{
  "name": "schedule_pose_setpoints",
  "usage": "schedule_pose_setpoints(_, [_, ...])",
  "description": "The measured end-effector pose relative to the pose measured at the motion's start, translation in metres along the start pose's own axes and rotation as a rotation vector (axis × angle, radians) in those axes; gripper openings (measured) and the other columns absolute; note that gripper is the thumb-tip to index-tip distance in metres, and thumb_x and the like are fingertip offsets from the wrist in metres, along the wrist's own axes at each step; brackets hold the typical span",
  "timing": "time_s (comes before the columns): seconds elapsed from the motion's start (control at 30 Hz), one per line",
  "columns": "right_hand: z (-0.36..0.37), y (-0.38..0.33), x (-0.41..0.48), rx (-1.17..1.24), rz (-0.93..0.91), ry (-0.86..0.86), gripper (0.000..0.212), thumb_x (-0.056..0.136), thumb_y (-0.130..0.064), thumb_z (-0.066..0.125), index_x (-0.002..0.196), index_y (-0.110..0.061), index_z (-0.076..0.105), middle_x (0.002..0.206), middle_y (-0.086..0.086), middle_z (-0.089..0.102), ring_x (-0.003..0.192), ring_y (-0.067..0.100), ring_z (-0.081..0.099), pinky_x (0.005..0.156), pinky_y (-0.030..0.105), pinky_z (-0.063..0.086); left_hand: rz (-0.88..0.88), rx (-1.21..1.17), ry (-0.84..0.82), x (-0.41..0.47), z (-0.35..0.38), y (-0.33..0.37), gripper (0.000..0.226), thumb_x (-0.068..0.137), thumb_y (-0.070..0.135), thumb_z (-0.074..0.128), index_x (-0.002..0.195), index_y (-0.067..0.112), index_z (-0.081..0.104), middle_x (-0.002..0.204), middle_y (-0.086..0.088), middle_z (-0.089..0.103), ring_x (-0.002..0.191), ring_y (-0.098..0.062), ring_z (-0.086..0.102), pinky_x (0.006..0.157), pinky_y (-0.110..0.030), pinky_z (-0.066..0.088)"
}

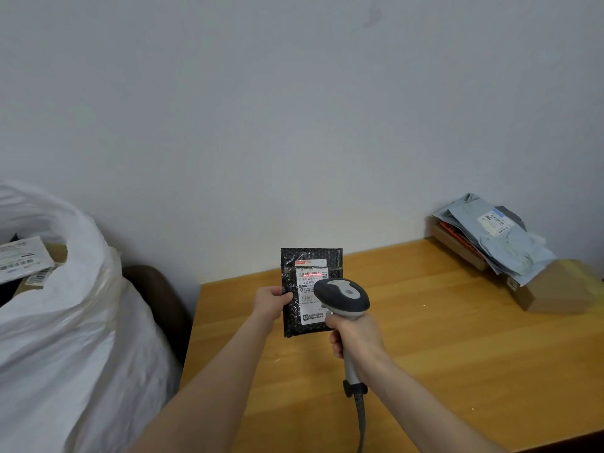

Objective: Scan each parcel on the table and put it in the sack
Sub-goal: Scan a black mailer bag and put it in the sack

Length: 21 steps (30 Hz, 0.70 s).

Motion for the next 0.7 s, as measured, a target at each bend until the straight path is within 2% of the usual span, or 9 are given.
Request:
schedule_pose_setpoints(0.23, [-0.0047, 0.0009, -0.0026, 0.033, -0.002, -0.012, 0.011, 0.079, -0.001, 0.064, 0.070, -0.004, 0.059, 0.051, 0.007, 0.054, 0.041, 0.017, 0.046, 0.043, 0.025, 0.040, -0.005, 0.004, 0.019, -0.0023, 0.0006, -0.0016, 0.003, 0.090, 0.010, 0.063, 0.091, 0.014, 0.063, 0.090, -0.003, 0.067, 0.084, -0.020, 0.059, 0.061, -0.026, 0.042])
schedule_pose_setpoints(0.43, [-0.0083, -0.0008, -0.0046, 0.080, -0.027, -0.013, 0.007, 0.084, -0.008, 0.067, 0.081, -0.002, 0.065, 0.058, 0.014, 0.065, 0.044, 0.019, 0.052, 0.046, 0.029, 0.043, -0.015, 0.000, 0.030, -0.0015, 0.0027, -0.0031, 0.004, 0.090, 0.011, 0.064, 0.094, 0.012, 0.063, 0.091, -0.005, 0.067, 0.083, -0.021, 0.057, 0.061, -0.026, 0.041])
schedule_pose_setpoints(0.57, [-0.0083, -0.0026, -0.0061, 0.063, -0.035, -0.026, 0.007, 0.083, -0.008, 0.066, 0.080, -0.002, 0.064, 0.056, 0.012, 0.061, 0.044, 0.019, 0.051, 0.046, 0.028, 0.043, -0.013, 0.005, 0.026, 0.0005, 0.0051, -0.0035, 0.003, 0.090, 0.011, 0.064, 0.093, 0.012, 0.063, 0.087, -0.004, 0.067, 0.080, -0.020, 0.055, 0.059, -0.025, 0.041])
schedule_pose_setpoints(0.7, [-0.0066, -0.0025, -0.0068, 0.049, -0.021, -0.028, 0.006, 0.081, -0.005, 0.065, 0.076, -0.003, 0.062, 0.054, 0.010, 0.057, 0.042, 0.018, 0.048, 0.045, 0.027, 0.041, -0.013, 0.018, 0.019, 0.0014, 0.0068, -0.0046, 0.009, 0.090, 0.011, 0.064, 0.098, 0.010, 0.064, 0.094, -0.006, 0.068, 0.084, -0.022, 0.059, 0.061, -0.026, 0.043])
Point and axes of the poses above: each hand's wrist, its own x-axis towards the middle knuckle, its own z-axis out of the palm, y = z × x, the point moved 9 cm from there along x, towards the middle knuckle
